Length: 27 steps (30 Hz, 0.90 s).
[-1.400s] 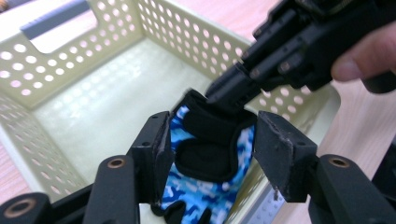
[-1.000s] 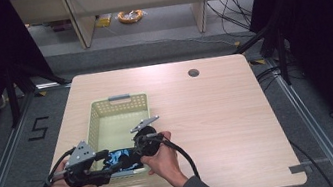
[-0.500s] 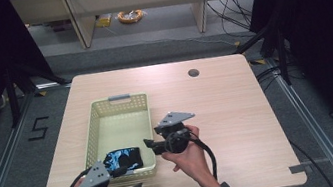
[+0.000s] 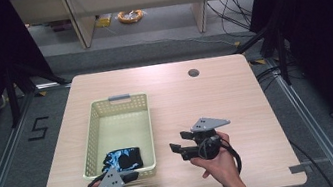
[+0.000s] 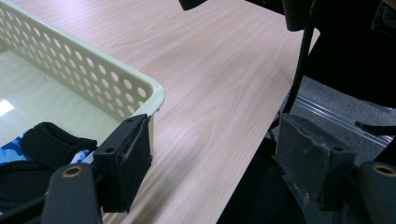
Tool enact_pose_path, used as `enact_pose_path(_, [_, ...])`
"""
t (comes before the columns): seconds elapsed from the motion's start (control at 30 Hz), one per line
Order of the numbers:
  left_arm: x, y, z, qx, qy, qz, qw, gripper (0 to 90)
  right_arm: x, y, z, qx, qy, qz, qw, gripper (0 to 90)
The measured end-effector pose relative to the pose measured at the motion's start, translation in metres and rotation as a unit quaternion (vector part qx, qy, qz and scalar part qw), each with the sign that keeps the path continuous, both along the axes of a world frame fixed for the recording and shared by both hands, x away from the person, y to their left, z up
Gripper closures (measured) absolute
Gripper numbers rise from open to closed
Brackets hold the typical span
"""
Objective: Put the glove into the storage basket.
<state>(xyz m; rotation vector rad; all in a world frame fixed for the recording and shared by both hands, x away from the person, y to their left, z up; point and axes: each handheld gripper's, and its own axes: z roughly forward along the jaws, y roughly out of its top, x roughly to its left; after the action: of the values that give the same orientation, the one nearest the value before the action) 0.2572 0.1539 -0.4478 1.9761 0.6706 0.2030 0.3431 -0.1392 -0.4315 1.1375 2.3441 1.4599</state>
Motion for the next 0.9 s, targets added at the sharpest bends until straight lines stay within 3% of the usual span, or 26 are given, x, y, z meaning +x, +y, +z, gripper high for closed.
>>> enact_pose_path(0.07, [-0.002, -0.001, -0.003, 0.002, 0.004, 0.003, 1.0000, 25.3, 0.000, -0.008, -0.004, 0.000, -0.013, 0.002, 0.9999, 41.8])
enact_pose_path(0.13, [-0.002, -0.001, -0.005, -0.002, 0.010, 0.004, 0.9999, 24.9, -0.003, -0.012, -0.005, 0.004, -0.004, -0.002, 1.0000, 41.4])
enact_pose_path(0.23, [-0.003, -0.002, -0.008, 0.000, 0.014, 0.003, 0.9999, 24.4, -0.004, -0.015, -0.007, 0.002, -0.010, 0.006, 0.9999, 41.0])
enact_pose_path(0.3, [-0.002, -0.002, -0.009, 0.012, 0.007, -0.001, 0.9999, 23.5, -0.007, -0.016, -0.008, 0.005, -0.005, 0.000, 1.0000, 40.4])
enact_pose_path(0.37, [-0.002, -0.003, -0.011, 0.011, 0.014, -0.006, 0.9998, 22.9, -0.007, -0.019, -0.008, -0.003, -0.019, 0.008, 0.9998, 39.8])
enact_pose_path(0.5, [0.000, -0.003, -0.014, 0.015, 0.013, -0.011, 0.9997, 20.7, -0.012, -0.021, -0.012, 0.010, -0.008, 0.009, 0.9999, 37.8])
enact_pose_path(0.53, [-0.001, -0.004, -0.017, 0.018, 0.010, -0.005, 0.9998, 20.6, -0.010, -0.023, -0.013, -0.001, -0.023, 0.018, 0.9996, 37.2])
enact_pose_path(0.57, [-0.001, -0.004, -0.017, 0.018, 0.010, -0.005, 0.9998, 20.5, -0.010, -0.023, -0.013, -0.001, -0.023, 0.018, 0.9996, 37.2])
enact_pose_path(0.6, [-0.002, -0.006, -0.022, 0.010, 0.017, 0.001, 0.9998, 20.2, -0.015, -0.025, -0.016, -0.001, -0.002, 0.010, 0.9999, 36.7])
enact_pose_path(0.63, [0.000, -0.004, -0.022, 0.027, 0.010, -0.004, 0.9996, 20.1, -0.015, -0.026, -0.017, 0.001, -0.006, 0.013, 0.9999, 36.5])
enact_pose_path(0.77, [0.002, -0.003, -0.026, 0.026, 0.014, -0.011, 0.9995, 20.1, -0.019, -0.031, -0.021, 0.005, -0.004, 0.016, 0.9999, 35.9])
enact_pose_path(0.8, [0.001, -0.004, -0.026, 0.025, 0.016, -0.004, 0.9996, 20.1, -0.023, -0.032, -0.019, 0.005, 0.016, 0.002, 0.9999, 35.8])
enact_pose_path(0.83, [0.001, -0.004, -0.026, 0.025, 0.016, -0.004, 0.9996, 20.1, -0.023, -0.032, -0.019, 0.005, 0.016, 0.002, 0.9999, 35.8])
enact_pose_path(0.87, [0.001, -0.003, -0.028, 0.027, 0.015, -0.003, 0.9995, 20.1, -0.021, -0.034, -0.022, 0.011, 0.001, 0.009, 0.9999, 35.7])
enact_pose_path(0.9, [0.000, -0.003, -0.029, 0.020, 0.025, 0.000, 0.9995, 20.1, -0.024, -0.036, -0.022, 0.013, 0.010, 0.000, 0.9999, 35.7])
